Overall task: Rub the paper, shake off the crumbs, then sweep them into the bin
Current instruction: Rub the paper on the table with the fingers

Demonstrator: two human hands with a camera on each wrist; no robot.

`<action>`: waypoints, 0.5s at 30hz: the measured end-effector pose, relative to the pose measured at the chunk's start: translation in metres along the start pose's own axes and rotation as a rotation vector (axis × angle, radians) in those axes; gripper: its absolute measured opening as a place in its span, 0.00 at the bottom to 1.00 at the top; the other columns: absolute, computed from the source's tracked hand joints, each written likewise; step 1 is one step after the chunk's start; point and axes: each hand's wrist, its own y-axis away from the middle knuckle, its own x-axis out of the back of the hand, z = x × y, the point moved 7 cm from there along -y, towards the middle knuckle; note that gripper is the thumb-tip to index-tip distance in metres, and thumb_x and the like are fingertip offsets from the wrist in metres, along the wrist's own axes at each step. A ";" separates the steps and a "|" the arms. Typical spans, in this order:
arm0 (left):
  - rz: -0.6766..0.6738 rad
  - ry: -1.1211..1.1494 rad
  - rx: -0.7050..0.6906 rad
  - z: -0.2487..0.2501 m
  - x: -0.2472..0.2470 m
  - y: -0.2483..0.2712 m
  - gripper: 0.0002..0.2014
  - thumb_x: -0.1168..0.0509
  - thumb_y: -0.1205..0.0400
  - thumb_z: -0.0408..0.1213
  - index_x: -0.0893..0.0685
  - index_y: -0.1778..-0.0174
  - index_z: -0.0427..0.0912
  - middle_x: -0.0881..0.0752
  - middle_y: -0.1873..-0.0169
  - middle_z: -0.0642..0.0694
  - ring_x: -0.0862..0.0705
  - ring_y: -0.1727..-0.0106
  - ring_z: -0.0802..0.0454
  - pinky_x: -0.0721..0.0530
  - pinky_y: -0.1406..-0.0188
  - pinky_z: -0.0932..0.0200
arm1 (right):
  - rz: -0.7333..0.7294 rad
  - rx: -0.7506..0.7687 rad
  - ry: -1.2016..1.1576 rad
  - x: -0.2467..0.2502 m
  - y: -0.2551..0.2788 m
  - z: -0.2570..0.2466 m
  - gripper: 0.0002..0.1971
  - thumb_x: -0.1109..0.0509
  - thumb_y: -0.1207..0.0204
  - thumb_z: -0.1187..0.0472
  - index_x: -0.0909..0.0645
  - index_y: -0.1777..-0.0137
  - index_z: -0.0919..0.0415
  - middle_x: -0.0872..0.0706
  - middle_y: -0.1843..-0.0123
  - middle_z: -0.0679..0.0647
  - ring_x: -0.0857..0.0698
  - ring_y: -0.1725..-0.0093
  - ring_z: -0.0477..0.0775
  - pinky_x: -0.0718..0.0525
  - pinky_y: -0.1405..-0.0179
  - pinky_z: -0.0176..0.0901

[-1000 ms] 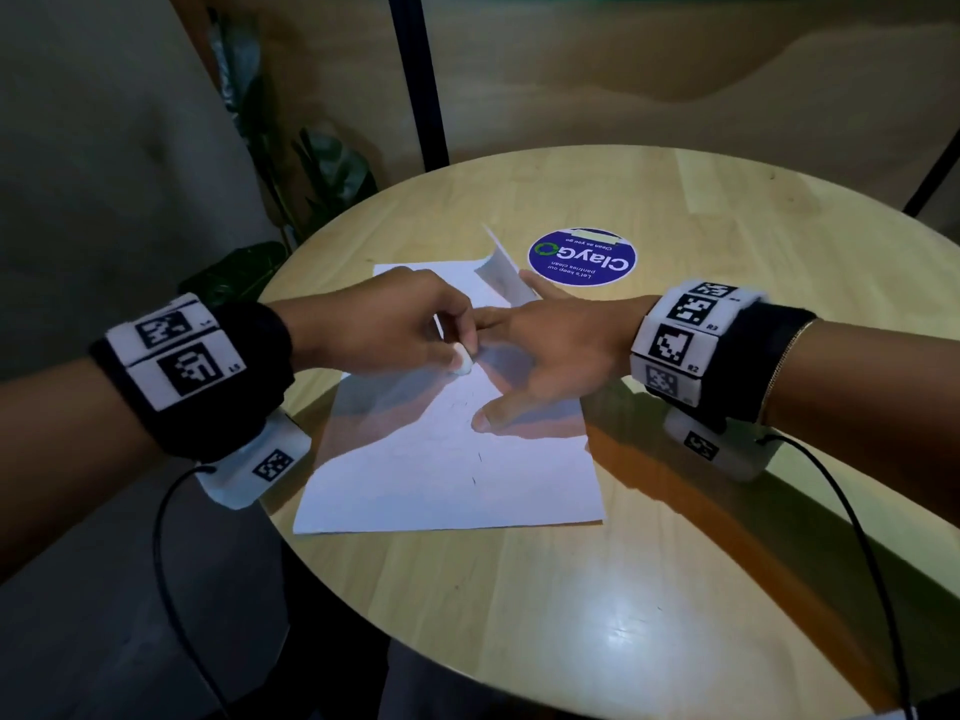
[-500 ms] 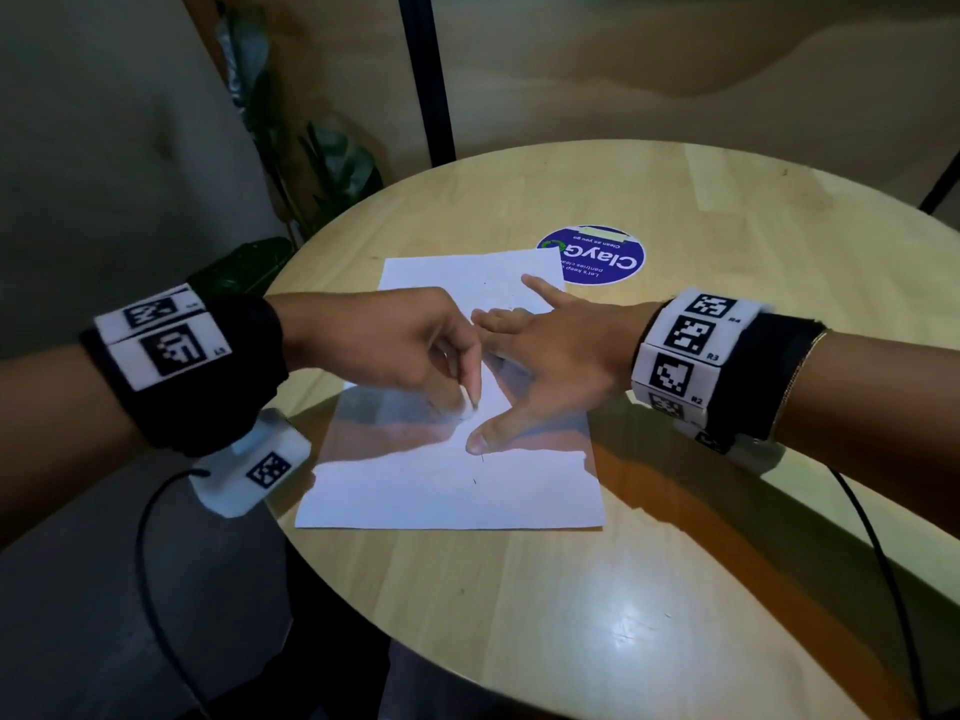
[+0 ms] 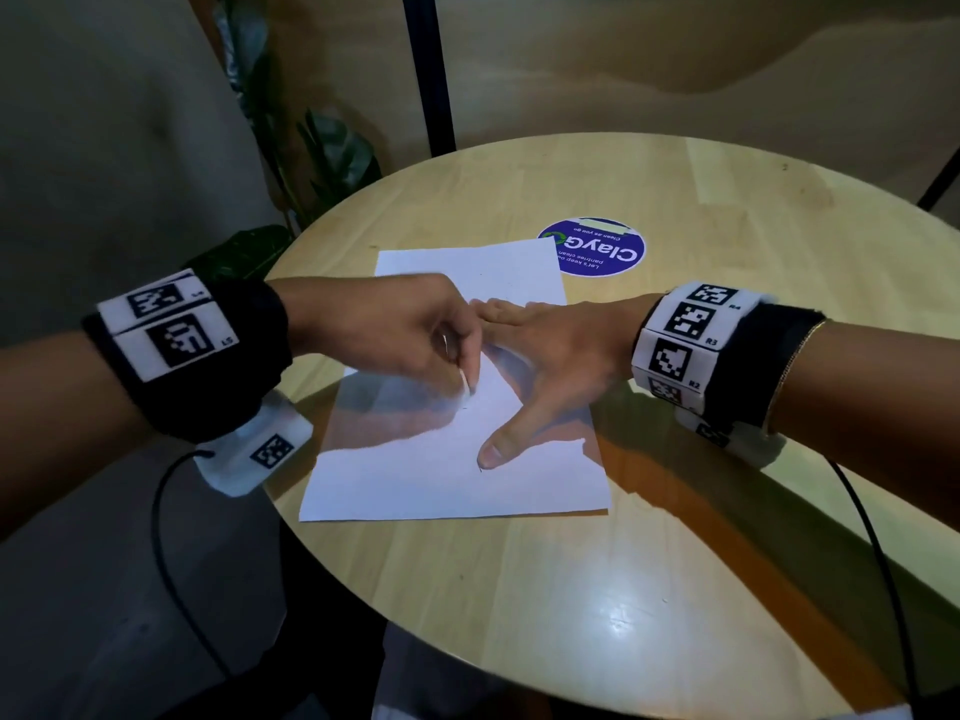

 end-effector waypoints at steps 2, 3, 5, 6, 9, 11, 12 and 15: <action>-0.037 0.004 -0.001 0.002 -0.002 0.000 0.06 0.21 0.17 0.31 0.03 0.52 0.47 0.03 0.61 0.55 0.08 0.61 0.64 0.11 0.53 0.65 | 0.004 0.001 -0.020 0.000 -0.001 0.001 0.76 0.29 0.48 0.10 0.66 0.07 0.37 0.67 0.06 0.36 0.62 0.06 0.49 0.57 0.08 0.61; 0.025 -0.027 0.002 -0.001 0.006 -0.003 0.06 0.21 0.17 0.32 0.03 0.52 0.48 0.04 0.62 0.58 0.10 0.62 0.67 0.13 0.55 0.68 | 0.008 0.007 -0.028 0.000 -0.001 0.001 0.76 0.29 0.50 0.09 0.66 0.07 0.36 0.66 0.06 0.36 0.62 0.06 0.49 0.56 0.08 0.61; 0.148 -0.061 0.021 -0.005 0.017 -0.005 0.06 0.22 0.17 0.34 0.03 0.53 0.50 0.06 0.65 0.63 0.11 0.65 0.68 0.16 0.58 0.69 | 0.018 0.030 -0.020 0.001 -0.003 -0.001 0.76 0.30 0.49 0.08 0.66 0.07 0.37 0.65 0.05 0.37 0.62 0.06 0.47 0.57 0.08 0.60; 0.144 -0.043 0.018 -0.004 0.015 -0.006 0.06 0.22 0.18 0.33 0.03 0.53 0.50 0.06 0.66 0.62 0.12 0.65 0.68 0.16 0.58 0.68 | 0.018 0.042 -0.012 0.001 -0.003 -0.002 0.75 0.30 0.47 0.09 0.65 0.07 0.38 0.64 0.05 0.38 0.63 0.07 0.45 0.59 0.08 0.59; -0.020 0.010 -0.025 0.006 -0.007 -0.004 0.05 0.20 0.18 0.32 0.03 0.51 0.47 0.03 0.61 0.56 0.08 0.61 0.64 0.11 0.54 0.64 | 0.002 0.040 -0.015 0.001 0.000 -0.004 0.71 0.28 0.42 0.13 0.64 0.06 0.38 0.67 0.05 0.40 0.68 0.08 0.41 0.65 0.08 0.58; 0.064 -0.033 -0.020 0.001 0.003 -0.008 0.05 0.20 0.18 0.35 0.02 0.52 0.51 0.03 0.60 0.58 0.08 0.60 0.64 0.11 0.53 0.62 | -0.001 0.030 -0.020 0.001 0.004 -0.004 0.72 0.27 0.41 0.13 0.65 0.06 0.39 0.68 0.06 0.39 0.69 0.09 0.41 0.67 0.09 0.57; 0.146 -0.074 -0.010 -0.002 0.012 -0.009 0.05 0.20 0.18 0.37 0.03 0.53 0.53 0.04 0.60 0.61 0.09 0.60 0.65 0.14 0.54 0.62 | 0.000 0.028 -0.025 0.003 0.005 -0.004 0.72 0.27 0.41 0.14 0.65 0.06 0.40 0.67 0.06 0.38 0.68 0.09 0.41 0.68 0.09 0.56; 0.118 -0.038 -0.022 0.003 0.006 -0.008 0.06 0.20 0.18 0.35 0.04 0.54 0.53 0.05 0.63 0.61 0.10 0.63 0.66 0.15 0.56 0.65 | -0.009 0.004 -0.039 0.003 0.005 -0.005 0.70 0.25 0.39 0.15 0.63 0.06 0.38 0.67 0.06 0.37 0.67 0.08 0.42 0.69 0.11 0.53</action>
